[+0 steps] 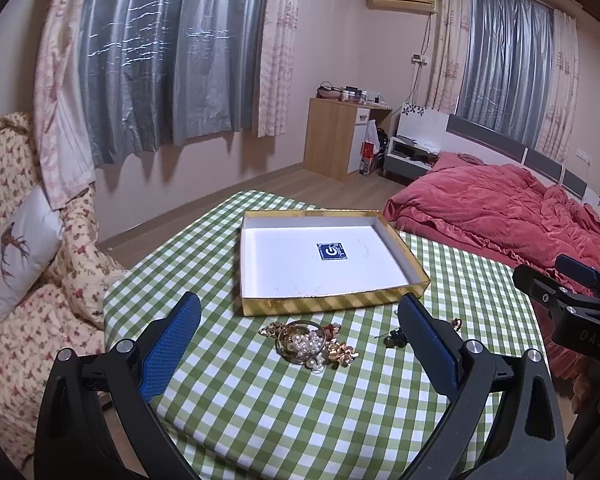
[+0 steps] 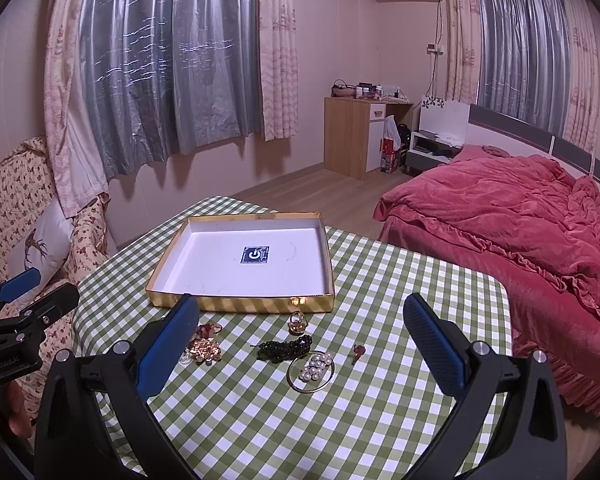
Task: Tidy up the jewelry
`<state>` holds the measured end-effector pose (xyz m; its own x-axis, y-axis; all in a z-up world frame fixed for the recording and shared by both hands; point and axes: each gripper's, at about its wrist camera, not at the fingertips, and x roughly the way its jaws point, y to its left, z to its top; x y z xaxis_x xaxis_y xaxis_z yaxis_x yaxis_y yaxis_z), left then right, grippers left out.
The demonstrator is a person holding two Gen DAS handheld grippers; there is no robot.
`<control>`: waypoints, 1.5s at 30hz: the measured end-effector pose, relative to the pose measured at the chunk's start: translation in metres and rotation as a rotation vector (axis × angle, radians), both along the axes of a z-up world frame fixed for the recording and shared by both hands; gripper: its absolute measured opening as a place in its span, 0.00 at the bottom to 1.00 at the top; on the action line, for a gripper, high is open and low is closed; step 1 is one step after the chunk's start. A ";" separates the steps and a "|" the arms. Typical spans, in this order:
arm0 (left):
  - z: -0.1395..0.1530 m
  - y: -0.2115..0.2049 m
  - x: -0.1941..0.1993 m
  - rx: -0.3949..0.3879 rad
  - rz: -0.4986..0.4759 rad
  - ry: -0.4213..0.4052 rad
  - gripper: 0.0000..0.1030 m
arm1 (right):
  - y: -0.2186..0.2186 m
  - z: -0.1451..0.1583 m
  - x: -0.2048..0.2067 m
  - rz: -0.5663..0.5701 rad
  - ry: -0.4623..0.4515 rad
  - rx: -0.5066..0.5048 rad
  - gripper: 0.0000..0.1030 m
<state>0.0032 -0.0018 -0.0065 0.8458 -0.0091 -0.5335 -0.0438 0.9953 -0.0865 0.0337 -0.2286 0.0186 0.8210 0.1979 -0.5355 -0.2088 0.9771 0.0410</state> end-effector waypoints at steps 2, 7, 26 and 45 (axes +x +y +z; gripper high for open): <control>0.000 -0.001 0.000 0.001 0.001 0.000 0.93 | 0.000 0.000 0.000 0.001 0.000 -0.002 0.00; -0.002 0.000 0.000 -0.005 -0.003 0.008 0.93 | 0.000 -0.001 0.001 -0.001 -0.002 0.003 0.00; -0.005 -0.002 0.007 0.001 -0.016 0.021 0.93 | -0.001 -0.008 0.005 -0.001 -0.012 -0.005 0.00; -0.013 -0.004 0.009 0.014 -0.011 0.034 0.93 | -0.005 -0.013 0.010 0.002 0.000 0.028 0.00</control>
<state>0.0124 -0.0058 -0.0195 0.8269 -0.0106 -0.5622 -0.0357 0.9968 -0.0714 0.0438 -0.2338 0.0058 0.8206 0.2141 -0.5298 -0.2104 0.9752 0.0682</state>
